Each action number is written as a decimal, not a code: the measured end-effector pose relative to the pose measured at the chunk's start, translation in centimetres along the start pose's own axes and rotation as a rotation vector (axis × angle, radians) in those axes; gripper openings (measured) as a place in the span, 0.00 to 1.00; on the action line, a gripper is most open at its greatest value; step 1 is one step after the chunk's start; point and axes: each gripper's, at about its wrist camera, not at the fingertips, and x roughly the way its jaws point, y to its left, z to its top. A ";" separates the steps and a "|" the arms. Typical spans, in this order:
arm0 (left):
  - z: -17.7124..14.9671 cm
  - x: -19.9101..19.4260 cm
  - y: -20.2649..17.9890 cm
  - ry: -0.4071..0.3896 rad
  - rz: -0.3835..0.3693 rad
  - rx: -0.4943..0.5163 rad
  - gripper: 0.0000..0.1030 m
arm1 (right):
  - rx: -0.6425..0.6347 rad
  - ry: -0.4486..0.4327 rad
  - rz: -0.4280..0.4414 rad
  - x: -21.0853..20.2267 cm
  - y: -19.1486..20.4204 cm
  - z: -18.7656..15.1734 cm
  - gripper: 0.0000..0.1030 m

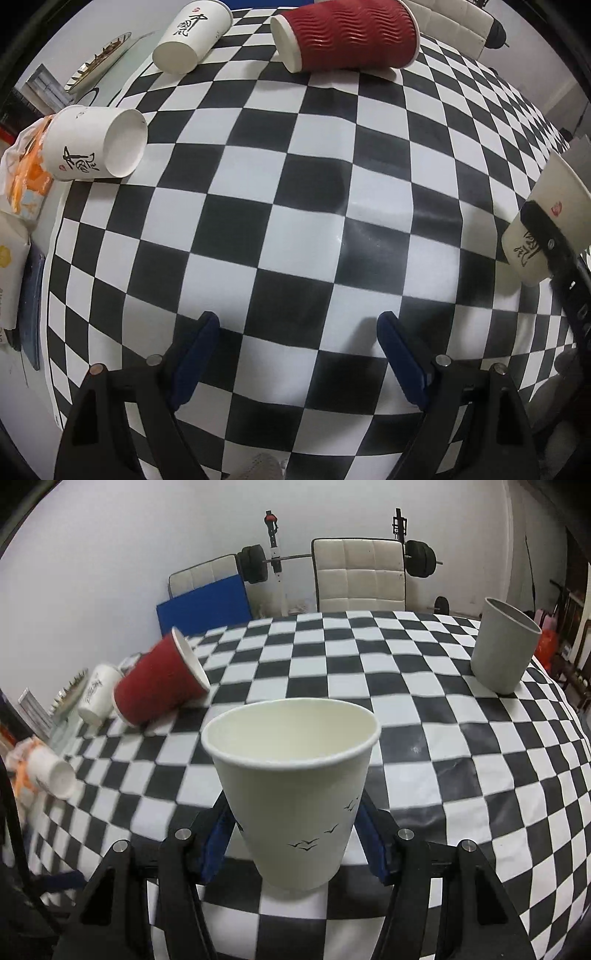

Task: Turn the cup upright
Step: 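Lower the cup upright onto the table with the right tool and open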

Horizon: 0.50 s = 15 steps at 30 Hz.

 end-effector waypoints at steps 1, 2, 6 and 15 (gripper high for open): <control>0.4 0.1 0.0 0.000 -0.001 0.003 0.85 | -0.012 0.002 -0.005 0.1 0.8 -0.4 0.63; 0.7 0.2 0.2 -0.001 0.001 0.009 0.85 | -0.018 0.008 -0.006 -0.1 0.9 -0.7 0.63; -0.7 1.5 1.8 -0.007 0.001 0.020 0.85 | -0.038 0.066 -0.016 -0.3 1.4 -2.6 0.63; -4.6 -3.2 3.0 -0.084 0.022 0.065 0.85 | 0.003 0.202 -0.091 -3.9 1.4 -5.1 0.85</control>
